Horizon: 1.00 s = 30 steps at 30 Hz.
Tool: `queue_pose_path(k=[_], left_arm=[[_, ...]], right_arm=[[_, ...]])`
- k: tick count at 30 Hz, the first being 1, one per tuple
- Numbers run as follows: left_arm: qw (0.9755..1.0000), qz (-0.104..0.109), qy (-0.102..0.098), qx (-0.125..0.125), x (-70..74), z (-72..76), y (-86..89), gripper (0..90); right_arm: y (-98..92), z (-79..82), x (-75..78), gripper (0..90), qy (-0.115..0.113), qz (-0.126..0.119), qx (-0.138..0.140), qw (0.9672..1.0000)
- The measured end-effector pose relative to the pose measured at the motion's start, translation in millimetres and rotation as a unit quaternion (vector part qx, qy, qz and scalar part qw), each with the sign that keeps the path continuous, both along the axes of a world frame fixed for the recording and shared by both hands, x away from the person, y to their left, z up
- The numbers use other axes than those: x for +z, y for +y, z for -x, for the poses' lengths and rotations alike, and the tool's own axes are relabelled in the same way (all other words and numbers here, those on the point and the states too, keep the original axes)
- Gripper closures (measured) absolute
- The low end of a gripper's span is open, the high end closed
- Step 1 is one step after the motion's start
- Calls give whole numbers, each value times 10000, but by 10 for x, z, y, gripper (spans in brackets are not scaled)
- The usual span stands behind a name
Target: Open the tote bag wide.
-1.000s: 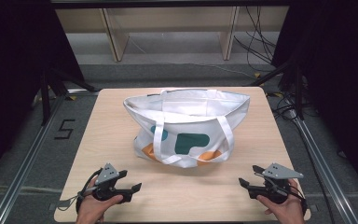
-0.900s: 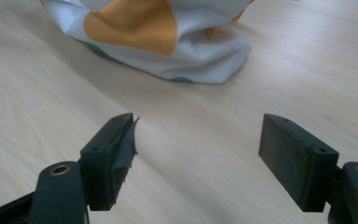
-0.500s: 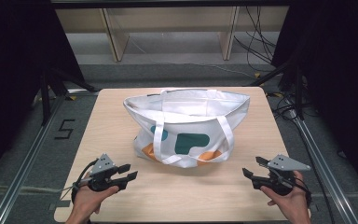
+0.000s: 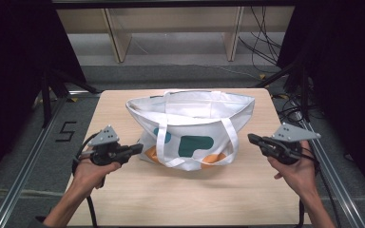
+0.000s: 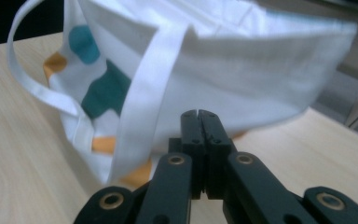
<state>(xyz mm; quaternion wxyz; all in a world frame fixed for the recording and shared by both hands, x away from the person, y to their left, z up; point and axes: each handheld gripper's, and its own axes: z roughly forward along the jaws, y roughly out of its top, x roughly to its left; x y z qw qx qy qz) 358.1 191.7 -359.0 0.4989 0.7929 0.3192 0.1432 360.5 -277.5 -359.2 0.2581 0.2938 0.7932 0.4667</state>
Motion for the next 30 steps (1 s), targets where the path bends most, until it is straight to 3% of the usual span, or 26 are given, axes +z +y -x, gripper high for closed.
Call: queue_pose_path(k=[2,3,5,6,8,9,13,15,16,17,18,19,21,22,23,24,25,26,28,29,30], left_arm=[[9999,-16,-151,2,167,-73,-52,894],[9998,0,-210,32,314,-171,-104,894],[9996,-42,-277,82,383,-228,-127,894],[9994,-89,-305,163,492,-361,-182,894],[9992,-118,-303,213,533,-432,-208,894],[9988,-178,-313,327,576,-580,-262,893],[9982,-283,-248,458,540,-823,-297,892],[9975,-258,-69,655,386,-1055,-284,893],[9975,-258,-69,655,386,-1055,-284,892],[9969,-224,135,747,254,-1169,-258,892],[9969,-224,135,747,254,-1169,-258,892],[9963,-301,279,749,123,-1250,-232,892],[9953,-346,398,815,-24,-1309,-215,892],[9953,-346,398,815,-24,-1309,-215,892],[9935,-462,545,883,-198,-1357,-188,892],[9935,-462,545,883,-198,-1357,-188,892],[9922,-501,688,913,-298,-1371,-175,893],[9902,-601,901,886,-522,-1389,-143,892],[9877,-730,1041,909,-761,-1391,-118,893],[9871,-716,1085,931,-865,-1384,-96,894],[9873,-488,1139,998,-930,-1364,-73,895]], right_arm=[[101,-163,161,900,-109,80,18,9999],[133,-209,220,900,-31,125,52,9999],[179,-263,266,900,-137,120,41,9998],[259,-362,374,900,-207,173,66,9996],[297,-412,423,900,-251,199,52,9995],[366,-523,497,900,-234,296,39,9993],[449,-713,509,900,-71,402,8,9992],[519,-866,413,900,189,589,41,9981],[519,-866,413,900,189,589,41,9981],[546,-954,316,900,265,671,21,9974],[546,-954,316,900,265,671,21,9974],[553,-1014,208,900,457,689,22,9966],[566,-1069,72,900,572,837,70,9948],[566,-1069,72,900,572,837,70,9948],[585,-1094,-89,900,841,885,26,9925],[593,-1093,-170,900,948,939,4,9911],[601,-1089,-257,900,1025,1007,12,9896],[606,-1082,-341,900,1127,1071,46,9878],[623,-1067,-540,900,1217,1102,53,9864],[615,-1046,-615,900,1336,1077,66,9851],[615,-1021,-700,900,1414,961,73,9853]])
